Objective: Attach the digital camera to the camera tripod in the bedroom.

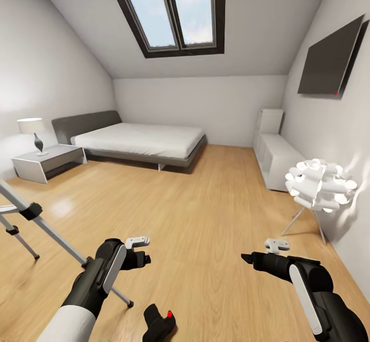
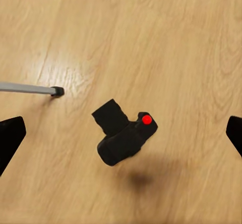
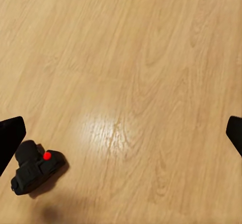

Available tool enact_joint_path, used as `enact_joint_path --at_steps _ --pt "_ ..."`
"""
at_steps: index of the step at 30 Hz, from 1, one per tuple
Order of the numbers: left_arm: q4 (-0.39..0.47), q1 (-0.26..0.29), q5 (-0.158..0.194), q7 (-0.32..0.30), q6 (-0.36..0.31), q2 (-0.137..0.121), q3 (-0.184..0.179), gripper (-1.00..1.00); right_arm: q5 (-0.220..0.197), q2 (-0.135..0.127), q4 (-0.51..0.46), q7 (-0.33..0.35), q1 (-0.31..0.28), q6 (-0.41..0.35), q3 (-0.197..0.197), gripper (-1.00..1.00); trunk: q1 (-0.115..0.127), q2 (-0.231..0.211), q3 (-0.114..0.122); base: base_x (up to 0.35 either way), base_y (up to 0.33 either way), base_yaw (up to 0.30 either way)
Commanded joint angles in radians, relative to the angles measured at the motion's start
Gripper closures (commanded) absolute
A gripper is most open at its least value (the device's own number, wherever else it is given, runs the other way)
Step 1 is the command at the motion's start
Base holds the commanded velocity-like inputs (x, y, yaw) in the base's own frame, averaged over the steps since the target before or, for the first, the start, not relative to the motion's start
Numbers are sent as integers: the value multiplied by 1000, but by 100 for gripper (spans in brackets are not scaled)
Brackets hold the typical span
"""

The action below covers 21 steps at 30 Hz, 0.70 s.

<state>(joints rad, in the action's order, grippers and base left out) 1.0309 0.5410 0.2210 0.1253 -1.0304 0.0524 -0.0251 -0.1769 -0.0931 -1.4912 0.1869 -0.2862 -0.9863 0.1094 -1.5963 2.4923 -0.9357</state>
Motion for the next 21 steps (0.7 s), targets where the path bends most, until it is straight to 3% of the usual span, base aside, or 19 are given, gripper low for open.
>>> enact_joint_path --at_steps 1,8,16,21 --pt "1 1 13 10 -3 0 -1 -100 -3 0 -1 2 -1 -5 1 -100 -4 8 -4 0 0 0" --pt "4 1 52 13 -2 -1 0 -100 -3 1 0 2 -1 -5 0 -100 -7 9 -31 0 0 0" --pt "20 1 62 13 2 -10 -6 -100 -4 1 2 2 -1 -5 -2 -100 -10 11 -62 0 0 0" --pt "53 1 66 -34 34 -47 -6 -100 -4 2 3 2 -1 -5 -2 -100 -13 12 -82 0 0 0"
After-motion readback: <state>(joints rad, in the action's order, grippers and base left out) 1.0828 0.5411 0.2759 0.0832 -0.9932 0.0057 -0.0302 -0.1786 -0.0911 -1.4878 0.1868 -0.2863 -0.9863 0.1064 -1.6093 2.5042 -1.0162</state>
